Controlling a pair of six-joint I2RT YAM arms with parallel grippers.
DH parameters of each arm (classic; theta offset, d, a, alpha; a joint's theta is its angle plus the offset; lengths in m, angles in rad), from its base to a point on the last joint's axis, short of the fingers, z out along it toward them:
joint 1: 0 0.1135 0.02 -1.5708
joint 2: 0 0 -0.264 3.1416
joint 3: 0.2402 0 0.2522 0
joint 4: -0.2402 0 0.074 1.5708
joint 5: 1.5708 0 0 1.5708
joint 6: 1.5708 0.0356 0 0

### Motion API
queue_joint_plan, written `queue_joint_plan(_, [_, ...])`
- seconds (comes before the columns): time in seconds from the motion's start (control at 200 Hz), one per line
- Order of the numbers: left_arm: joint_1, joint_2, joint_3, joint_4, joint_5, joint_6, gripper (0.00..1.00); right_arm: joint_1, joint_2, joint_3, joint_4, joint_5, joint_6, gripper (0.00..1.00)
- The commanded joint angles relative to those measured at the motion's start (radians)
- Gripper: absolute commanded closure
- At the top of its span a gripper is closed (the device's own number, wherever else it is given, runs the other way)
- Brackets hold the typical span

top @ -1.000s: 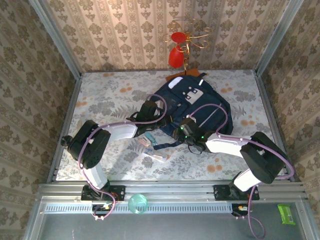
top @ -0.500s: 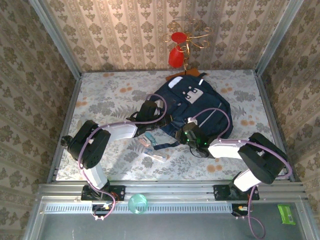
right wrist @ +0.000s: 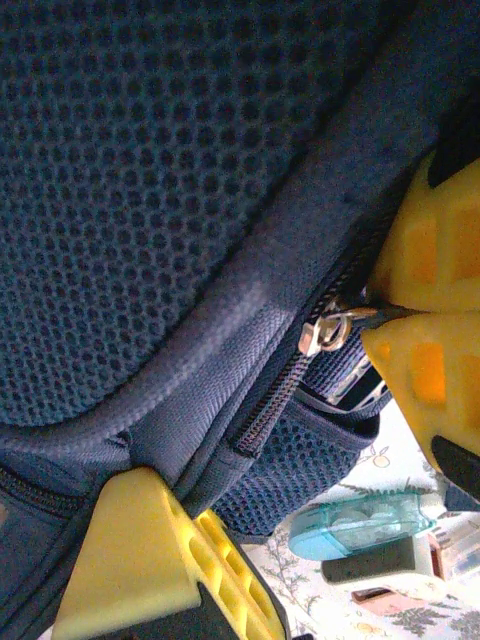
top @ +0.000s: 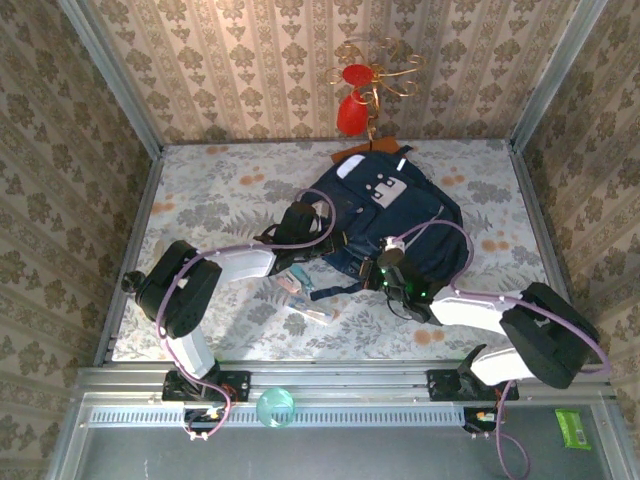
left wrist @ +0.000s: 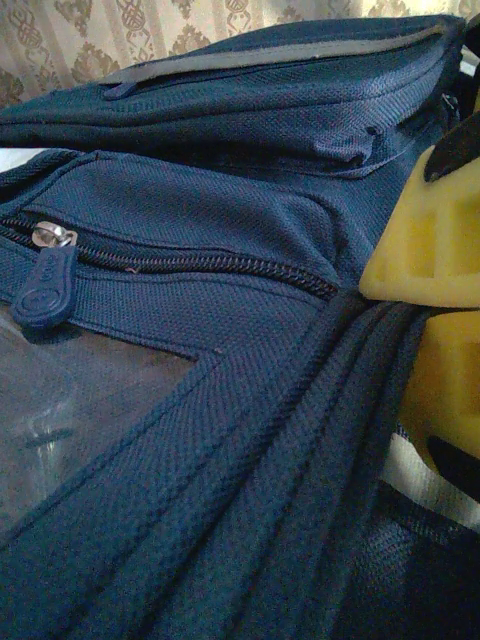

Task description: Pack the student bag

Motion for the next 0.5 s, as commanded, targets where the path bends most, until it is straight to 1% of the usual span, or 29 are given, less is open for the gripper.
queue_joint_plan(0.0, [0.003, 0.000, 0.013, -0.065, -0.002, 0.038, 1.00, -0.021, -0.060, 0.005, -0.147, 0.123, 0.040, 1.00])
queue_joint_plan(0.135, [0.015, 0.002, 0.009, -0.070, -0.017, 0.045, 1.00, -0.022, -0.104, 0.015, -0.270, 0.130, 0.051, 1.00])
queue_joint_plan(0.3, [0.029, 0.006, 0.004, -0.070, -0.042, 0.059, 1.00, -0.030, -0.160, 0.036, -0.436, 0.078, 0.059, 1.00])
queue_joint_plan(0.495, [0.055, 0.010, 0.012, -0.070, -0.036, 0.073, 1.00, -0.096, -0.232, 0.034, -0.626, 0.033, 0.032, 1.00])
